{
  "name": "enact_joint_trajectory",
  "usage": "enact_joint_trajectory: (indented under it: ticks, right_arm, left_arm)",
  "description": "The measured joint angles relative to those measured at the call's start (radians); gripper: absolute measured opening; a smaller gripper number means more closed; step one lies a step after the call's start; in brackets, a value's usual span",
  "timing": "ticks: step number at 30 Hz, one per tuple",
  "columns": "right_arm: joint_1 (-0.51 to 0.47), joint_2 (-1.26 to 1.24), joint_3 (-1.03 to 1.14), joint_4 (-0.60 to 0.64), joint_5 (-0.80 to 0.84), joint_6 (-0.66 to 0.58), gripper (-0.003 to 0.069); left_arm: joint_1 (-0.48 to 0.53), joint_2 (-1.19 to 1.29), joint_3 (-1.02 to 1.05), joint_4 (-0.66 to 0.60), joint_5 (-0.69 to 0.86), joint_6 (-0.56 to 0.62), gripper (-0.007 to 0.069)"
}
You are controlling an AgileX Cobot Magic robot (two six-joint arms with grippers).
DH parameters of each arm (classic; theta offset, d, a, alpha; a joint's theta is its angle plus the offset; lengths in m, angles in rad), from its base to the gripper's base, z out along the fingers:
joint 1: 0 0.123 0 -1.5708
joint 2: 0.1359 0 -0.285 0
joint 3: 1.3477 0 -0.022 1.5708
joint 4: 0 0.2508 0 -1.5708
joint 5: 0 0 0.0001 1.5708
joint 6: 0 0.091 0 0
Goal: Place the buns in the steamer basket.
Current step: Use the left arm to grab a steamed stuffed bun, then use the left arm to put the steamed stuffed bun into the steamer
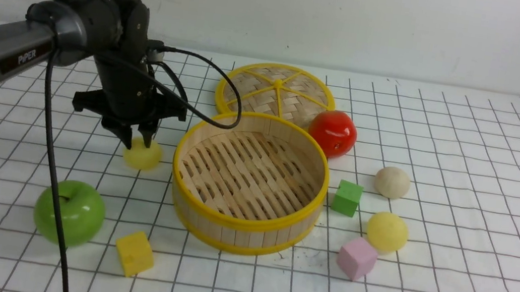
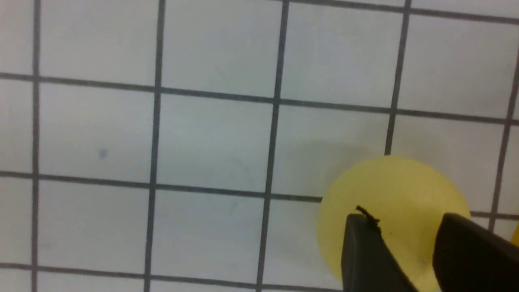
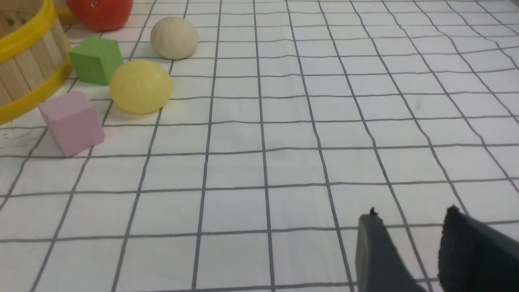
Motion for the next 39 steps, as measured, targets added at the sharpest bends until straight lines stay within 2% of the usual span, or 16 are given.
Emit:
enact_joint_trajectory:
  ticks: [10, 12, 13, 16, 18, 35, 39]
  right_arm:
    - [0.0, 0.0, 0.0, 0.0, 0.0, 0.0, 0.0241]
    - [0.0, 0.0, 0.0, 0.0, 0.0, 0.0, 0.0241]
    - [0.0, 0.0, 0.0, 0.0, 0.0, 0.0, 0.0241]
    - [0.0, 0.0, 0.0, 0.0, 0.0, 0.0, 0.0241]
    - [0.0, 0.0, 0.0, 0.0, 0.0, 0.0, 0.0241]
    - [0.0, 0.0, 0.0, 0.0, 0.0, 0.0, 0.0241]
    - [0.0, 0.0, 0.0, 0.0, 0.0, 0.0, 0.0241]
  left_arm:
    - [0.0, 0.017, -0.004, -0.001, -0.006, 0.0, 0.0223]
    - [0.0, 0.019, -0.005, -0.002, 0.0, 0.013, 0.0163]
    - [0.0, 0.02, -0.006, -0.002, 0.001, 0.014, 0.0157]
    - [0.0, 0.024, -0.008, -0.006, 0.005, 0.019, 0.0011]
    - [0.0, 0.024, -0.008, -0.006, 0.006, 0.019, -0.0008]
    - [0.0, -0.105, -0.008, -0.014, 0.062, 0.038, -0.0013]
    - [0.0, -0.154, -0.001, -0.069, 0.087, 0.047, -0.0013]
